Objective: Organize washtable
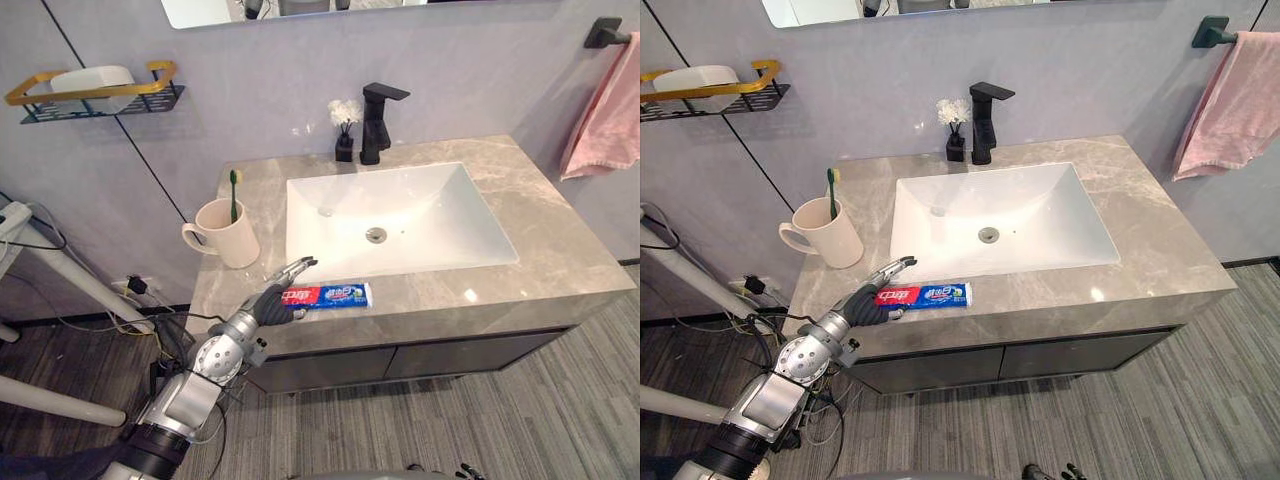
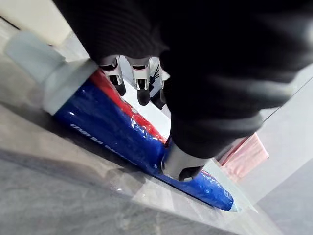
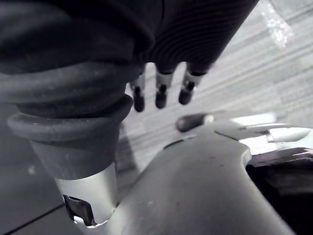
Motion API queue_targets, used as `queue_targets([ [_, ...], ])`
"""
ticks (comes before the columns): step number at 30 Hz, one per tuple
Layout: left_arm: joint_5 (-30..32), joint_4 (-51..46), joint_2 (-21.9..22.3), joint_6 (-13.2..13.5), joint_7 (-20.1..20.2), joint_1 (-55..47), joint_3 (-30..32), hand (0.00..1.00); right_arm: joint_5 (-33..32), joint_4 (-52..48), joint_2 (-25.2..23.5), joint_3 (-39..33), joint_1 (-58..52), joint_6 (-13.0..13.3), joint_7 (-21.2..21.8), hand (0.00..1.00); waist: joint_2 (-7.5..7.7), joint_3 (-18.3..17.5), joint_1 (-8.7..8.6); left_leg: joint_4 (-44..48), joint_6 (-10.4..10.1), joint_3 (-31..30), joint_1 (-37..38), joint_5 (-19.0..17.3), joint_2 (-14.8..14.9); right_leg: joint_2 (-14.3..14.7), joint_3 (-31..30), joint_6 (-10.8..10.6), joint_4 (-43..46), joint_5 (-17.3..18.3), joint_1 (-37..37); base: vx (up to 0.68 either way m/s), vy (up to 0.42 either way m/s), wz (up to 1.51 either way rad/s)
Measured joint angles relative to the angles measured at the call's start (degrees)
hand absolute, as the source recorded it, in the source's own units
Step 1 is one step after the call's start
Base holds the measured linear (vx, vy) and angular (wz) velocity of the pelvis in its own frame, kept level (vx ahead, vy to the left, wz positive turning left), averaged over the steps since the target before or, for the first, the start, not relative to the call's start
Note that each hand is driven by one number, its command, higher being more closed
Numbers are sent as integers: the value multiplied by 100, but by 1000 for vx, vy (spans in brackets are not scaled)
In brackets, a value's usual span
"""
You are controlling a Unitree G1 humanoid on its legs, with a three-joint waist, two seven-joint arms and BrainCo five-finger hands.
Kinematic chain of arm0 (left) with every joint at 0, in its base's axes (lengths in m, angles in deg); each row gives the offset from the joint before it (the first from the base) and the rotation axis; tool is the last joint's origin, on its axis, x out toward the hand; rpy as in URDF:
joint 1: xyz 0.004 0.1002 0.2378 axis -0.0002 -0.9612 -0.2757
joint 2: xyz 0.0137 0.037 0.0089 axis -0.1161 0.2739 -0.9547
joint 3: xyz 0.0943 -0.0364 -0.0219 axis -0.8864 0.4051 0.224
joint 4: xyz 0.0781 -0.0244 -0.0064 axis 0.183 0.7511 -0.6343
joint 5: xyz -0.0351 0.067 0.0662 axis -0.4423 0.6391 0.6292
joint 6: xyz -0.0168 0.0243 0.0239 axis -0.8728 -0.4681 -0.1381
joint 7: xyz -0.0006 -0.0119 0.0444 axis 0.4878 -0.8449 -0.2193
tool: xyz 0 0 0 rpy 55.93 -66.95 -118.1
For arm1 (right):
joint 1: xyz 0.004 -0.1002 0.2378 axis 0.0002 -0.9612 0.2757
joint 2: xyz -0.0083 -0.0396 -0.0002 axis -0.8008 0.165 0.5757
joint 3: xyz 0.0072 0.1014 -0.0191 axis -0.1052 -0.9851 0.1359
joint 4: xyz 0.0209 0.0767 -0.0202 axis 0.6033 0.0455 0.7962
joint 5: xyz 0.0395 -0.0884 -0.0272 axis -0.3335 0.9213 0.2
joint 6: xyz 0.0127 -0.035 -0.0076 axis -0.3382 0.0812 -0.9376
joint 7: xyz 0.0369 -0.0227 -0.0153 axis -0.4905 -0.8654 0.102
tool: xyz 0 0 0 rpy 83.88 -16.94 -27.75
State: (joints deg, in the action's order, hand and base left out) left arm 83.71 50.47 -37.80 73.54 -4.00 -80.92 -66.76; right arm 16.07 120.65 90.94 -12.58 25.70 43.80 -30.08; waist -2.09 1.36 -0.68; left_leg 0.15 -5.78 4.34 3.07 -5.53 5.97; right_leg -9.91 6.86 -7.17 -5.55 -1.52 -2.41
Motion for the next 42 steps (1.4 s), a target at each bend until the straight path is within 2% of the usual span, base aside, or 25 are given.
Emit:
queue_targets([
  [6, 147, 151, 253, -28, -46, 170, 328, 100, 16, -205, 34, 306, -4, -7, 5, 0, 48, 50, 3, 3, 0, 88, -129, 0, 6, 7, -88, -11, 0, -28, 181, -11, -9, -7],
  [14, 1513, 222, 713, -24, -650, 329, 620, 100, 54, -543, 49, 694, -12, -3, 1, 0, 120, 148, 30, 13, -2, 208, -278, -2, 11, 10, -180, -11, 1, -43, 384, -1, -9, -4],
  [22, 2261, 184, 1087, -102, -1079, 242, 779, 100, 26, -851, 40, 706, -106, 36, -35, 0, 121, 145, 12, 33, -1, 276, -221, -4, 12, 10, -231, -11, 2, -43, 353, -8, -16, -4],
  [24, 2427, 183, 1145, -130, -1272, 151, 799, 100, -157, -1142, 42, 802, -217, 53, -38, 0, 120, 146, 1, 58, -1, 279, -156, -4, 17, 13, -231, -10, 2, -43, 274, -36, -30, -2],
  [26, 2478, 179, 1161, -157, -1375, 47, 809, 100, -243, -1382, 28, 875, -298, 65, -37, 0, 121, 144, 2, 61, 3, 304, -77, -8, 21, 17, -249, -9, 2, -42, 207, -35, -19, -5],
  [29, 2488, 90, 1242, -163, -1557, -155, 904, 100, -471, -1908, 10, 912, -352, 251, -60, 0, 110, 129, 2, 101, 14, 344, -28, -68, 24, 19, -297, 6, 2, -59, 173, -55, -8, -6],
  [35, 2589, -178, 1240, -159, -1629, -532, 1101, 100, -635, -2788, -33, 761, -492, 309, -175, 0, 143, -2, 4, 258, 14, 394, -27, -124, 23, 21, -403, 9, 3, -123, 162, -57, -11, -8],
  [41, 2588, -287, 1241, -146, -1736, -642, 1234, 100, -693, -2853, -95, 621, -521, 479, -280, 0, 141, -110, 4, 376, 9, 400, -40, -142, 23, 22, -487, 8, 2, -218, 166, -79, -21, -6],
  [42, 2588, -288, 1242, -146, -1742, -646, 1279, 0, -693, -2853, -102, 621, -532, 480, -280, 0, 140, -111, 3, 400, 8, 416, -38, -149, 24, 22, -513, 2, 1, -236, 169, -96, -20, -9],
])
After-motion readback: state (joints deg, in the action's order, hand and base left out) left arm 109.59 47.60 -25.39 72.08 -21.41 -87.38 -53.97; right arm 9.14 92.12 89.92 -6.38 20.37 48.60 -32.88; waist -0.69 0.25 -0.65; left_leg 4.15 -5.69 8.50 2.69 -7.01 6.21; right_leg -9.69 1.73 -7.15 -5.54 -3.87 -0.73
